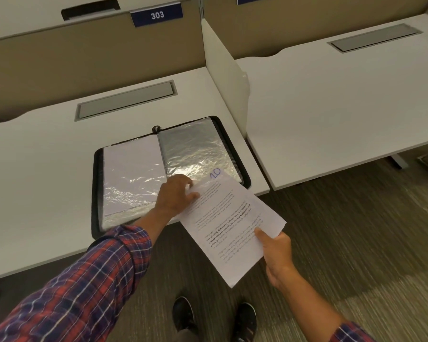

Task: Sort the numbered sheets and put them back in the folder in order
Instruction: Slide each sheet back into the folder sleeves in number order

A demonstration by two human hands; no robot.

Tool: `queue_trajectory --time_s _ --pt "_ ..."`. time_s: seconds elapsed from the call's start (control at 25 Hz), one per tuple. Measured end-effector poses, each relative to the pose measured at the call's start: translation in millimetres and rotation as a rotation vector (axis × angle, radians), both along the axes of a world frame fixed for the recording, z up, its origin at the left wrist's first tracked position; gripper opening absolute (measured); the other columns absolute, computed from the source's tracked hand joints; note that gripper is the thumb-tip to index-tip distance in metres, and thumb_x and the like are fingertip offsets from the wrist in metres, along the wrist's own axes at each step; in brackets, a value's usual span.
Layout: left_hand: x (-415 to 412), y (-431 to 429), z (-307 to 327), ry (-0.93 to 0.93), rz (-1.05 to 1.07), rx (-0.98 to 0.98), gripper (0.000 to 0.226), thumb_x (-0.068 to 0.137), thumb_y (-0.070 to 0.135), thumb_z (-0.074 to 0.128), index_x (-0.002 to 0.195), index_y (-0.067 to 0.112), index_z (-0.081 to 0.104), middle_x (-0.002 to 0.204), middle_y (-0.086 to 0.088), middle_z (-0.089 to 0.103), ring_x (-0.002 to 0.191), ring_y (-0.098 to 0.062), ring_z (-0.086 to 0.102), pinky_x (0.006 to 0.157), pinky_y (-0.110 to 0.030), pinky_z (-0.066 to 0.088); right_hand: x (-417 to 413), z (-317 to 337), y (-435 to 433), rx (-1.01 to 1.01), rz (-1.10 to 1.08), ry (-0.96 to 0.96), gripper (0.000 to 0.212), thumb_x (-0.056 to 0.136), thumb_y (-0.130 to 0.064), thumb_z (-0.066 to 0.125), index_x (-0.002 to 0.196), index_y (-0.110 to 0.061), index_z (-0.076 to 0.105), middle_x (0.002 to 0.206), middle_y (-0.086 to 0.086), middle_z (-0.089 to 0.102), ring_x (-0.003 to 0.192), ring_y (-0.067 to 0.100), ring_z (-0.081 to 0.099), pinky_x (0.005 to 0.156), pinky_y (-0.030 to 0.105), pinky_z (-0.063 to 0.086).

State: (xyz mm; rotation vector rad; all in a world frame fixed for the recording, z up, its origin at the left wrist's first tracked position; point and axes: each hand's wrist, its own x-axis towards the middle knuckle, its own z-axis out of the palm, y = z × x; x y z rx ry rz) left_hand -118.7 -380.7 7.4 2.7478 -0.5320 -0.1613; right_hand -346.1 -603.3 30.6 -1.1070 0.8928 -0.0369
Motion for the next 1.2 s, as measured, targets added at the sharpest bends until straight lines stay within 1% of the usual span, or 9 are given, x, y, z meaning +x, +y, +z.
queue_trajectory --time_s 0.12,0.24,0.4,0.52,0.64,0.72,0.92,1.08,1.2 --pt "-0.3 -1.3 -4.7 0.0 0.032 -0.026 0.043 0.086 0.05 0.079 0.114 0.02 0.068 0.121 0.001 0.062 0.113 -0.02 0.058 0.094 -0.038 0.051 4.2 -1.8 1.1 -0.271 0.035 0.009 0.039 0.098 -0.018 0.071 0.133 -0.028 0.056 0.13 0.002 0.066 0.114 0.019 0.066 0.081 0.033 0.059" --pt "-1.4 -4.5 -7.2 -0.008 0.055 -0.033 0.045 0.086 0.049 0.08 0.118 0.018 0.07 0.128 -0.002 0.063 0.119 -0.022 0.058 0.098 -0.039 0.051 12.4 -2.7 3.8 -0.838 0.171 -0.005 0.073 0.095 -0.033 0.073 0.157 -0.026 0.035 0.158 0.001 0.042 0.14 0.019 0.044 0.11 0.045 0.044" --pt "-0.4 -3.9 -10.9 -0.033 0.071 -0.03 0.045 0.085 0.052 0.079 0.117 0.021 0.072 0.132 0.0 0.064 0.12 -0.02 0.059 0.098 -0.039 0.051 48.0 -7.8 25.7 -1.229 0.472 -0.369 0.065 0.096 -0.029 0.073 0.153 -0.015 0.046 0.155 0.004 0.049 0.145 0.017 0.044 0.121 0.035 0.033" --pt "0.5 -3.5 -11.9 -0.033 0.077 -0.034 0.045 0.085 0.053 0.078 0.117 0.022 0.073 0.133 0.0 0.064 0.12 -0.02 0.059 0.098 -0.039 0.051 80.3 -19.3 39.5 -1.44 0.745 -0.446 0.052 0.096 -0.032 0.071 0.143 -0.014 0.058 0.145 0.006 0.061 0.134 0.02 0.057 0.117 0.033 0.034" --pt "0.7 -2.2 -13.8 -0.049 0.087 -0.042 0.045 0.086 0.052 0.078 0.118 0.022 0.073 0.133 0.001 0.063 0.121 -0.02 0.058 0.101 -0.04 0.049 109.1 -30.5 41.3 -1.573 0.955 -0.433 0.043 0.1 -0.035 0.066 0.137 -0.015 0.063 0.14 0.006 0.065 0.129 0.024 0.063 0.115 0.032 0.028" --pt "0.3 -1.2 -15.5 -0.055 0.09 -0.051 0.044 0.087 0.05 0.077 0.12 0.022 0.072 0.135 0.001 0.062 0.124 -0.02 0.056 0.103 -0.041 0.045 123.9 -38.9 38.0 -1.639 1.073 -0.433 0.046 0.104 -0.042 0.057 0.143 -0.017 0.058 0.148 0.008 0.06 0.137 0.026 0.057 0.118 0.036 0.023" --pt "4.7 5.9 -17.8 -0.042 0.06 -0.081 0.035 0.093 0.045 0.07 0.121 0.022 0.071 0.137 0.002 0.061 0.129 -0.019 0.053 0.107 -0.043 0.044 141.5 -47.7 41.7 -1.697 1.332 -0.332 0.074 0.105 -0.069 0.024 0.167 -0.031 0.012 0.174 0.01 0.011 0.161 0.03 0.009 0.126 0.044 -0.007" --pt "11.5 9.0 -10.1 -0.006 0.064 -0.116 0.028 0.096 0.036 0.068 0.118 0.02 0.071 0.129 0.001 0.068 0.12 -0.02 0.059 0.103 -0.043 0.049 151.8 -53.7 45.2 -1.692 1.371 -0.271 0.08 0.1 -0.079 0.017 0.165 -0.038 -0.01 0.174 0.009 -0.012 0.161 0.032 -0.012 0.129 0.055 -0.005" --pt "15.1 14.4 -3.2 -0.036 0.052 -0.16 0.018 0.098 0.029 0.064 0.107 0.015 0.072 0.106 -0.001 0.071 0.098 -0.021 0.065 0.086 -0.04 0.056 154.5 -57.4 47.2 -1.678 1.33 -0.197 0.082 0.097 -0.083 0.015 0.163 -0.043 -0.013 0.173 0.008 -0.018 0.16 0.034 -0.013 0.128 0.058 -0.003"
